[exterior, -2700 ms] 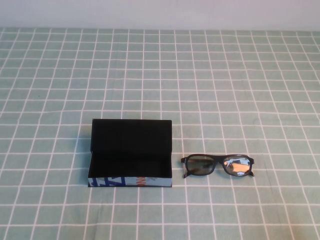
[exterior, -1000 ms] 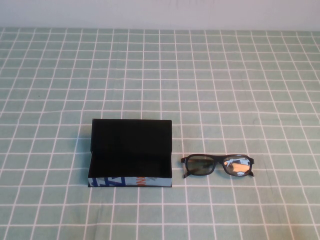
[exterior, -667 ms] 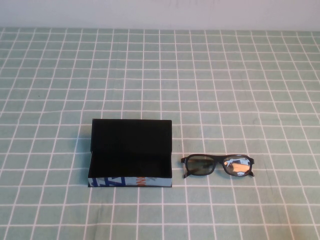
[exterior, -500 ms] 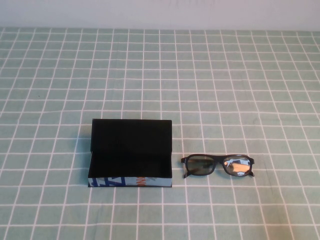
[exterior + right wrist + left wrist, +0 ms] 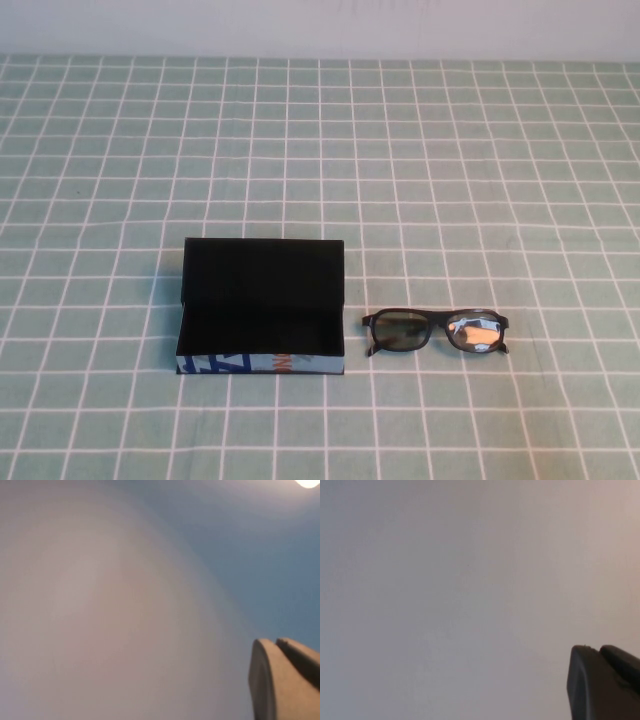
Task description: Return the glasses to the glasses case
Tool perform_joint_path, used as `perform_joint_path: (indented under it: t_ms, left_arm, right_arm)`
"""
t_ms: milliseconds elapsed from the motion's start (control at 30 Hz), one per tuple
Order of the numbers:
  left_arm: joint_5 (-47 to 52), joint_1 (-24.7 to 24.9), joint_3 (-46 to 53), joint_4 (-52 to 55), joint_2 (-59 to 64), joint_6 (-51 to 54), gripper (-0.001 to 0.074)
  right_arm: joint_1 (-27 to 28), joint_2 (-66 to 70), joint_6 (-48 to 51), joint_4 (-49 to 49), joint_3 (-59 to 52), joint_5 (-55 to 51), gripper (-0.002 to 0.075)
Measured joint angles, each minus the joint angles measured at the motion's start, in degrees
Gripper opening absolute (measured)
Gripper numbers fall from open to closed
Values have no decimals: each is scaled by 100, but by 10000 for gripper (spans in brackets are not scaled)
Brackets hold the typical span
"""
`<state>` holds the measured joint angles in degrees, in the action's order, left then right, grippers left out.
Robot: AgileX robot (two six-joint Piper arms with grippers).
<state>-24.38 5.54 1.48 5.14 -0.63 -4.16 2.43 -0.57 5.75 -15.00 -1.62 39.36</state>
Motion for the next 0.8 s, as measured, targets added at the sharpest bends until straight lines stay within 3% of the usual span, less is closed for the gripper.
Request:
perform_joint_path:
  t_ms: [167,467,633,800]
  left_arm:
    - [-201,0,0,0,0,13,-1]
    - [-1957,0,-98,-203,-22,-500,-1]
    - [-1256,0,-993,-213,-22,-653,-1]
    - [157,0,-2074,-213,123,-701,-1]
  right_arm:
    - [0,-24,-15,0,0,564,-13]
    - [0,-24,-356,-10,1279,462,-13]
    - [0,202,-970,48,2253,240,-13]
    - [0,794,-1423,603,3415,-1585,-13]
